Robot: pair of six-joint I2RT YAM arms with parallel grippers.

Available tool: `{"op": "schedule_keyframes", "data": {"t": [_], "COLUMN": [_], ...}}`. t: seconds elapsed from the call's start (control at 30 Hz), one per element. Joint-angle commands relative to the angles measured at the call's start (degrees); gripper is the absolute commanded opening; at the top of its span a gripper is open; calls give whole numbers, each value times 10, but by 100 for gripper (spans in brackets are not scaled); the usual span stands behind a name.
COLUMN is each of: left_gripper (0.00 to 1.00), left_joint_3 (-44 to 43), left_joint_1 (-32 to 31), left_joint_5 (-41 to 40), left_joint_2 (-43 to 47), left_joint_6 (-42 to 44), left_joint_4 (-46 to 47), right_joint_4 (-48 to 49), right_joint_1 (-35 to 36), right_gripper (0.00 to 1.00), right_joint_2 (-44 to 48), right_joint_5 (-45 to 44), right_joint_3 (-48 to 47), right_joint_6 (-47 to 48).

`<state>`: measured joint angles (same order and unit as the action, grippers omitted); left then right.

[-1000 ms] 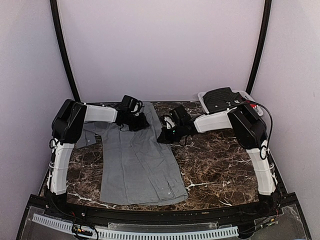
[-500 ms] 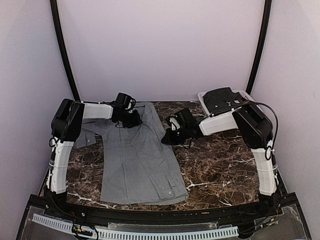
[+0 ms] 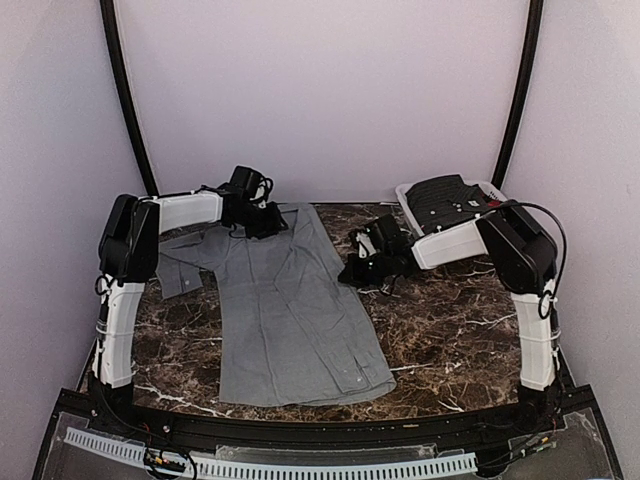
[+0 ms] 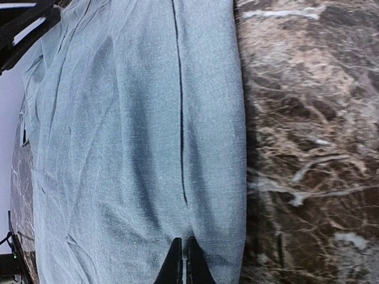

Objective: Fold and stack the long sleeve shirts
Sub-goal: Smooth out the 1/3-folded shirt at the center of the board, then move the right arm to the center of the board with the 1/3-folded shirt, then pick up the sleeve from the center of the board.

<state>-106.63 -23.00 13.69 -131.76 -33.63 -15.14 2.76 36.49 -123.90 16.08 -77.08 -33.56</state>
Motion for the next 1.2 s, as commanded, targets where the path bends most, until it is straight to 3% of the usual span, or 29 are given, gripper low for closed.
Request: {"op": "schedule_keyframes", "data": {"t": [0.0,0.2,0.4,0.53,0.63,0.87,0.97,1.17], "left_gripper": [30,31,32,34,35,38,39,42], "left_joint_3": [49,184,354,476,518,587,587,576], "left_joint_1": [0,3,32,61,75,106,110,110], "left_joint_5": [2,-60,-179,-215,-229,-211,-202,-201], "left_joint_2": [106,223,373,461,498,492,458,401], "left_joint_6": [8,-13,-76,-115,-132,-133,-120,-101], "left_joint_4": [-34,-35,-44,-34,-34,0,8,21], "right_joint_4": [-8,33,36,15,9,12,19,38], "right_joint_1": [-34,-62,-55,-37,-24,-6,-1,-2], "right_gripper": [3,5,17,28,36,48,50,65], "right_joint_2": [25,74,97,125,152,221,267,347], "right_joint_5": [-45,-57,-28,-29,-36,-54,-82,-152], "right_joint_3": [60,137,116,82,65,50,57,75], "right_joint_6": [-13,-24,2,38,59,84,94,110]}}
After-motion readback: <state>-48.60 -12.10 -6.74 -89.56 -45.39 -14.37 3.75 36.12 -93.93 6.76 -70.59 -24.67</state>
